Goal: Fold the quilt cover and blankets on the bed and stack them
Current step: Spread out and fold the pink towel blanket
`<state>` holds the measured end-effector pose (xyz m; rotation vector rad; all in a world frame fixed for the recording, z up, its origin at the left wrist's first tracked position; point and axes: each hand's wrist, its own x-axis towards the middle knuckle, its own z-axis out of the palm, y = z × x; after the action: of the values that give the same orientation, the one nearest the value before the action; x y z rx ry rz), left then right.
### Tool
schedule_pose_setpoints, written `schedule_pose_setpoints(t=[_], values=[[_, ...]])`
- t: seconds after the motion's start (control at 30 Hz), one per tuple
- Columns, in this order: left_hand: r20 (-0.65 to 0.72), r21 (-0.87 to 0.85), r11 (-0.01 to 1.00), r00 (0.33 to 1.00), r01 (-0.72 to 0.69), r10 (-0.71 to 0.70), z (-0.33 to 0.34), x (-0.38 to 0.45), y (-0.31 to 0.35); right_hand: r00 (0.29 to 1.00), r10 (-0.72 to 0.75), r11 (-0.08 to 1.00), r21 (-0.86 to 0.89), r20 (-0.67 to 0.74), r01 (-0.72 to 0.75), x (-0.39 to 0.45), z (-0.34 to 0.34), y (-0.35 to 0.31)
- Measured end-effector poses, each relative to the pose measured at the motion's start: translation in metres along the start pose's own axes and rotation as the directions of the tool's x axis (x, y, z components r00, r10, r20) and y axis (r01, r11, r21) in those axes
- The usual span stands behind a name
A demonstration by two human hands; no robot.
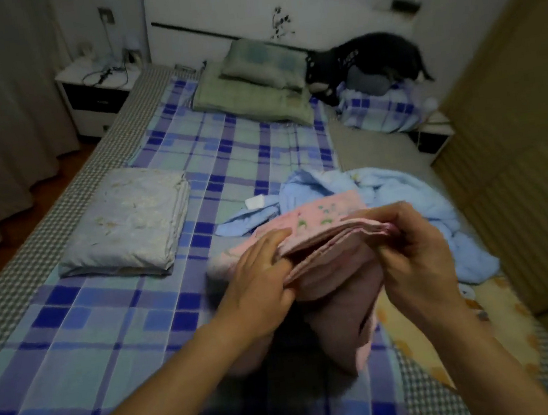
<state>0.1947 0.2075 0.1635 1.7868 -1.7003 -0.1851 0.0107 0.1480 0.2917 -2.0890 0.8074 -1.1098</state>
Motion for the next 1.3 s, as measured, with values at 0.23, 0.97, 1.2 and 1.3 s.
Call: schedule_pose_setpoints(t=[0.23,0.97,1.2,1.3], values=[[-0.266,0.070,0.988,0.957,0.140,-0.117,-0.035,0.082,0.051,0.892,-0.137,0.990,-0.097,-0.431,0.106,0.087,-0.087,-0.044],[-0.041,-0.008,0.935,0.934,-0.355,0.354,-0.108,0.067,0.072,0.823,-0.031,0.995,-0.094,-0.567,-0.027,0.223,-0.128,-0.032],[-0.188,0.080,0.997,0.982,0.021,-0.006,-0.080,0.076,0.072,0.877,-0.078,0.992,-0.124,-0.474,0.022,0.210,-0.092,-0.043],[-0.287,-0.020,0.998,0.956,0.055,-0.058,-0.072,0.087,0.077,0.919,-0.108,0.990,-0.123,-0.379,0.066,0.198,-0.078,-0.054]])
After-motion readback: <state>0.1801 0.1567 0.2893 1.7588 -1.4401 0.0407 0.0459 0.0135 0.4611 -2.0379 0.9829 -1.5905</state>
